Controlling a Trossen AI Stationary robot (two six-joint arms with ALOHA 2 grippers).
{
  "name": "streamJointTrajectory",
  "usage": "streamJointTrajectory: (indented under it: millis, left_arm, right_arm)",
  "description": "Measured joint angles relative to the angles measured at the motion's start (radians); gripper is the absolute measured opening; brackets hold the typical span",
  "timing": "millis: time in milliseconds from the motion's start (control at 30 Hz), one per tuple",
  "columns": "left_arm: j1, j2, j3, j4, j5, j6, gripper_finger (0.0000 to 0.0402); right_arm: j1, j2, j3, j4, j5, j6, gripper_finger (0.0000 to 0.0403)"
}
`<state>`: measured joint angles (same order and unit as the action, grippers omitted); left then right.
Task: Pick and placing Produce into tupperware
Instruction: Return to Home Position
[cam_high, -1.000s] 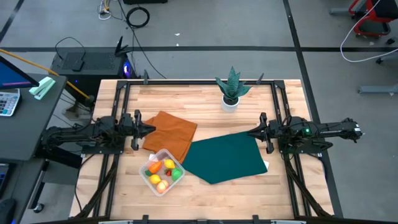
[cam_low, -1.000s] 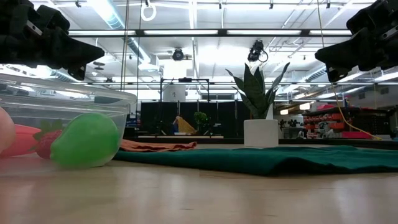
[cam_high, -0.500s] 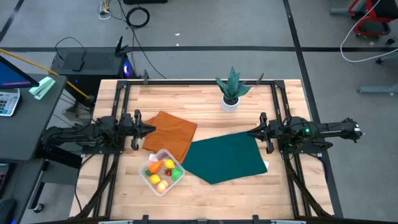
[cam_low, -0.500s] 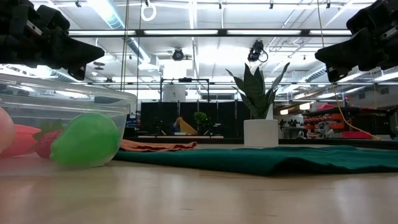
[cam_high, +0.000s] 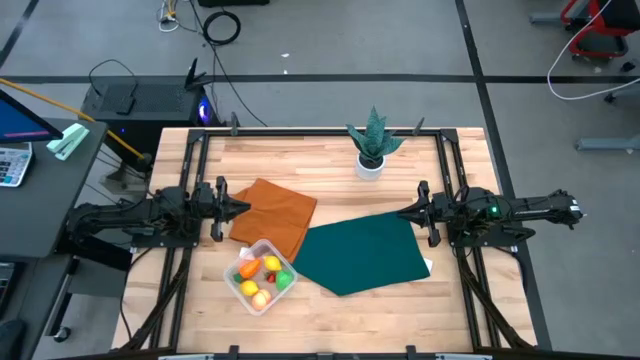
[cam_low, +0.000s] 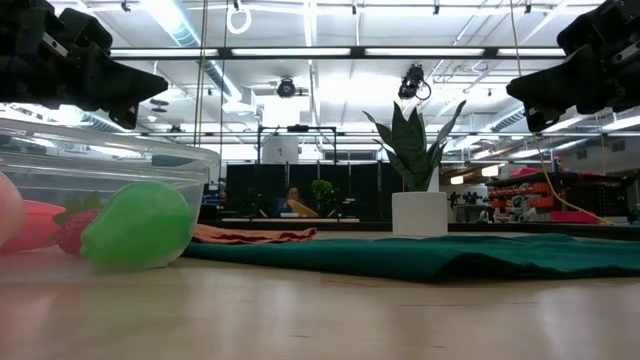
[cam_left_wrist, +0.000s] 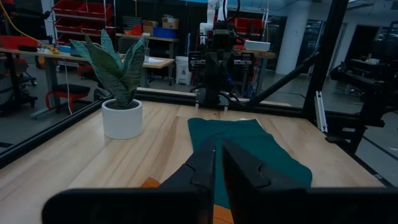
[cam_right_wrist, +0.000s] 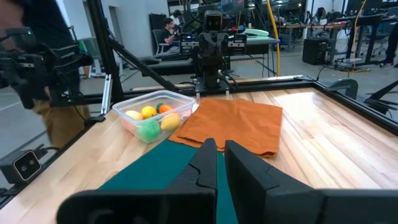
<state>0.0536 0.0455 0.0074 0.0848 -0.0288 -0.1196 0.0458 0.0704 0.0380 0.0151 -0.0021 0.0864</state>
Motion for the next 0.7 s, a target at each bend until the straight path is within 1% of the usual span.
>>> streamJointTrajectory:
  millis: [200, 500, 700]
  left_arm:
    - [0.0, 0.0, 0.0, 0.0, 0.0, 0.0, 0.004]
    - [0.0, 0.0, 0.0, 0.0, 0.0, 0.0, 0.0028]
    - [0.0, 0.0, 0.0, 0.0, 0.0, 0.0, 0.0037]
  right_arm:
    - [0.0, 0.0, 0.0, 0.0, 0.0, 0.0, 0.0001]
    - [0.0, 0.0, 0.0, 0.0, 0.0, 0.0, 0.0001]
    - [0.0, 0.0, 0.0, 0.0, 0.0, 0.0, 0.0001]
